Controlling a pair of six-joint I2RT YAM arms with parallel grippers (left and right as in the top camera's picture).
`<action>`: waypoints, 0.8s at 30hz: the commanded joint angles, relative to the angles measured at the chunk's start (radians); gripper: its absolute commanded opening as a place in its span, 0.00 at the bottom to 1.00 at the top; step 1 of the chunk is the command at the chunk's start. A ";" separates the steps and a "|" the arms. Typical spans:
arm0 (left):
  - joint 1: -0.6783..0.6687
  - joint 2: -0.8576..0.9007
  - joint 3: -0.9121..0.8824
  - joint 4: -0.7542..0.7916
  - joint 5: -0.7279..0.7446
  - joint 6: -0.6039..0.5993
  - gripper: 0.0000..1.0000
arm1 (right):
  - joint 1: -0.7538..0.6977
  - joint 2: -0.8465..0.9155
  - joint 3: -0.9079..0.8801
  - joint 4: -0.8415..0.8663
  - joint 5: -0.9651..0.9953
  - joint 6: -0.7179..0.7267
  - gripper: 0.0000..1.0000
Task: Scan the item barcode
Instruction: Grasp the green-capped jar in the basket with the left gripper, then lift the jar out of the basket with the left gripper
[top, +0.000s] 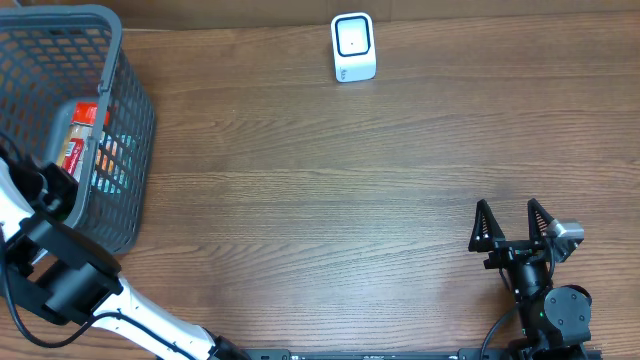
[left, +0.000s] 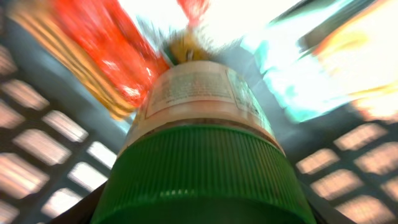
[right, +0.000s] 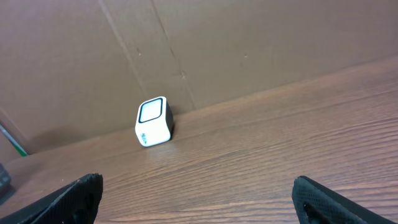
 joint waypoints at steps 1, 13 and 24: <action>-0.013 -0.007 0.189 -0.044 0.014 0.003 0.55 | -0.001 -0.010 -0.011 0.002 0.002 -0.004 1.00; -0.056 -0.009 0.698 -0.243 0.037 -0.062 0.54 | -0.001 -0.010 -0.011 0.002 0.002 -0.004 1.00; -0.221 -0.156 0.851 -0.249 0.042 -0.139 0.54 | -0.001 -0.010 -0.011 0.002 0.002 -0.004 1.00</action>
